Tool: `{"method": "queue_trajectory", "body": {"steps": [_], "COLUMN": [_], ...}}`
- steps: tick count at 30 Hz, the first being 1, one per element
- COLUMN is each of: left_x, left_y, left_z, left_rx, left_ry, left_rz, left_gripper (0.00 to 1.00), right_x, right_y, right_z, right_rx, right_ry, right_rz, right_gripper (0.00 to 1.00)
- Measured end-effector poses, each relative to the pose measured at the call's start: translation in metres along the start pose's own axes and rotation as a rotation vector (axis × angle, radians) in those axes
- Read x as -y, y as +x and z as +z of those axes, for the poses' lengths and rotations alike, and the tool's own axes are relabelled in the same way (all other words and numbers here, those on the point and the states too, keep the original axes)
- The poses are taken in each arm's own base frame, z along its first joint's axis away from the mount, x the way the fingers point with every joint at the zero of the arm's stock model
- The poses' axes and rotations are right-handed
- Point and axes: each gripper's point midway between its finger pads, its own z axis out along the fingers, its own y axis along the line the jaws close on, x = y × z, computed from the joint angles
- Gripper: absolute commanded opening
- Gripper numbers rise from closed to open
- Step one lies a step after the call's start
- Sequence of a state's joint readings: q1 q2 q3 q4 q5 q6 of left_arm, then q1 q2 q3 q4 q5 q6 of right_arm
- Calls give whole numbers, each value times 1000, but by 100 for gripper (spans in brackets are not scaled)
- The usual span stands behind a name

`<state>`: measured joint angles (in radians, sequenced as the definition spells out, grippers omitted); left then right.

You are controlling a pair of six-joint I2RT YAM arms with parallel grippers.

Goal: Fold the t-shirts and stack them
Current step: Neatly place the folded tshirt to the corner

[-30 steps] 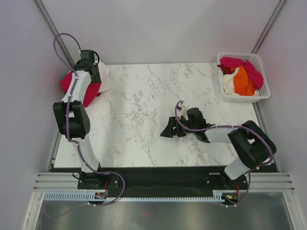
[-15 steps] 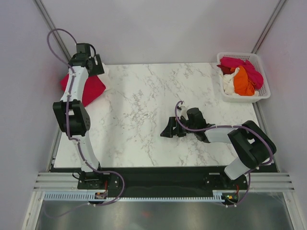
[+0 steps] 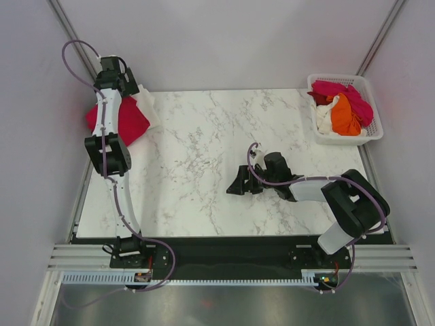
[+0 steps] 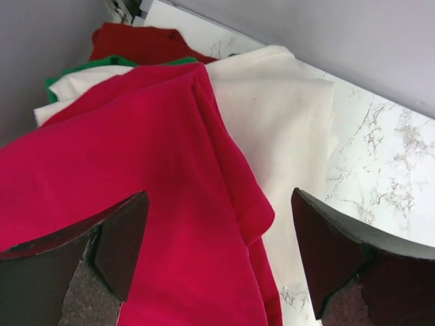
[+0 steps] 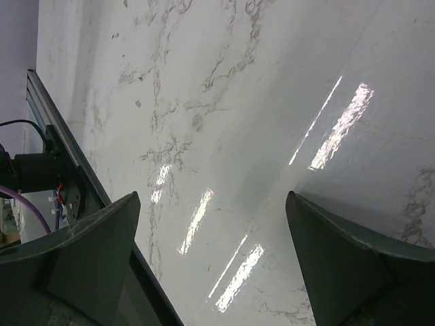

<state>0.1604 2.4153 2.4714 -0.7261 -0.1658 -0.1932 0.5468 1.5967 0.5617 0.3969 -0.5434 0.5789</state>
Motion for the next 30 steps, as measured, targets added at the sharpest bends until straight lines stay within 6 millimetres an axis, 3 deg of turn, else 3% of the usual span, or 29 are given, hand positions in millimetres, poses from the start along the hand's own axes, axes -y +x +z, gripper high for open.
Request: {"method": "queue_trajectory", "body": {"steps": [5, 6, 7, 8, 11, 22, 30], "left_x": [1, -1, -3, -5, -13, -14, 6], "left_y": [27, 34, 39, 44, 49, 42, 1], "left_z": [31, 36, 40, 45, 48, 41, 5], "left_rx": [-50, -62, -71, -80, -88, -60, 47], "left_ry": [-26, -36, -47, -58, -96, -158, -151], "left_rz": [17, 22, 26, 35, 53, 90, 145], "left_gripper": [85, 77, 65, 35, 2, 2, 2], "right_x": [-1, -1, -1, -2, -3, -3, -4], "right_y": [0, 0, 0, 0, -1, -1, -1], "right_z": [1, 2, 2, 3, 4, 5, 5], "right_rx": [-6, -8, -10, -12, -15, -21, -21], "right_ry": [-7, -9, -12, -14, -20, -27, -28], "right_rz": [1, 1, 2, 2, 2, 3, 2], "right_gripper": [98, 98, 98, 98, 98, 98, 98]}}
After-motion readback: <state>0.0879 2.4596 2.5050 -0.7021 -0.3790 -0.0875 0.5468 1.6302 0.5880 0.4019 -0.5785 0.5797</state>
